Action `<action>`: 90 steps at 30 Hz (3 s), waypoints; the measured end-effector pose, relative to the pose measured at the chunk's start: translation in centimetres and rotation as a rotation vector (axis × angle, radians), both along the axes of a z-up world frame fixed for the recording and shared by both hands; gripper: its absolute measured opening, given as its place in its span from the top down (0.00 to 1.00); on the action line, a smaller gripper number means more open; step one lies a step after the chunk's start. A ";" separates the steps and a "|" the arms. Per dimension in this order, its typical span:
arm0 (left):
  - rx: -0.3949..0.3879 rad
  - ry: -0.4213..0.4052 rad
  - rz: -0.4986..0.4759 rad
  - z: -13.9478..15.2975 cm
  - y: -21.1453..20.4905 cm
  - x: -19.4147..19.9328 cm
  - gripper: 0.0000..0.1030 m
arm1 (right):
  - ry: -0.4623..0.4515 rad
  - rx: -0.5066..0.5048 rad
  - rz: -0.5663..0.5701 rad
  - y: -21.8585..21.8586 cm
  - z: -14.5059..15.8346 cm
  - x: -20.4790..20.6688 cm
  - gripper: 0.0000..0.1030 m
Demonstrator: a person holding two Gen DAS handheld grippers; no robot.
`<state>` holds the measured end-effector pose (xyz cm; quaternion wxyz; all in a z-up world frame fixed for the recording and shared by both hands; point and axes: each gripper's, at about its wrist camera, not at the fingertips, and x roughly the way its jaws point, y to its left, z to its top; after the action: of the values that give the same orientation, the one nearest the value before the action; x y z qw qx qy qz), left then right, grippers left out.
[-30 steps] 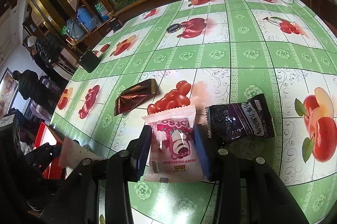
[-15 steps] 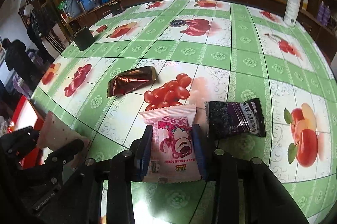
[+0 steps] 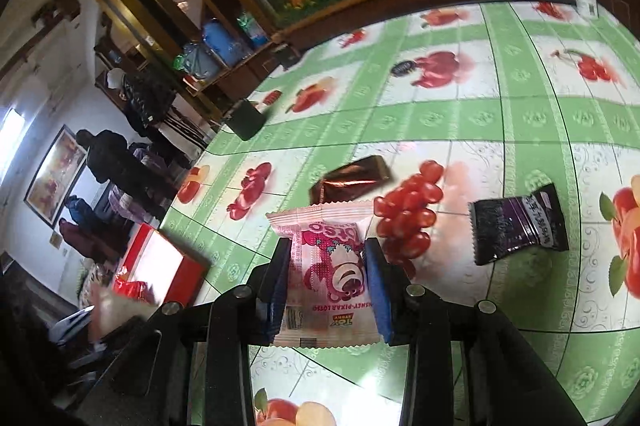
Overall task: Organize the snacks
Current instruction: 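Carry both pink packets over the red box and open both grippers, then grasp the brown chocolate packet with the left gripper while the right gripper grasps the dark purple packet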
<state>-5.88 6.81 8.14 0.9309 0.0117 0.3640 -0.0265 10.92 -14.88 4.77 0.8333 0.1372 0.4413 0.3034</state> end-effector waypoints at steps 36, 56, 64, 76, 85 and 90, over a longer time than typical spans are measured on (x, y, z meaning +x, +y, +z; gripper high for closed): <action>0.100 -0.069 0.506 -1.2 19.9 -7.5 0.83 | -0.073 0.188 0.511 29.4 1.3 -11.4 0.65; 0.217 -0.085 0.542 0.4 17.5 -8.0 0.22 | -0.122 0.229 0.271 21.6 3.4 -8.6 0.39; 0.283 -0.130 0.428 1.9 11.7 -6.5 0.20 | -0.126 0.187 -0.123 6.6 3.7 -2.2 0.36; 0.353 -0.055 0.059 2.1 0.2 3.8 0.20 | 0.297 0.237 -0.418 -13.0 -1.1 3.5 0.36; 0.394 0.026 -0.071 -0.4 -3.8 13.4 0.20 | 0.391 0.147 -0.410 -11.1 -3.0 4.3 0.36; 0.368 0.091 -0.116 -2.5 -4.6 17.3 0.20 | 0.353 0.039 -0.451 -9.3 -3.4 4.3 0.36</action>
<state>11.46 2.17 5.61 0.8926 0.2015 0.4031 -0.0133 15.26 -24.17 1.36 0.7872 0.2985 0.5320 0.0901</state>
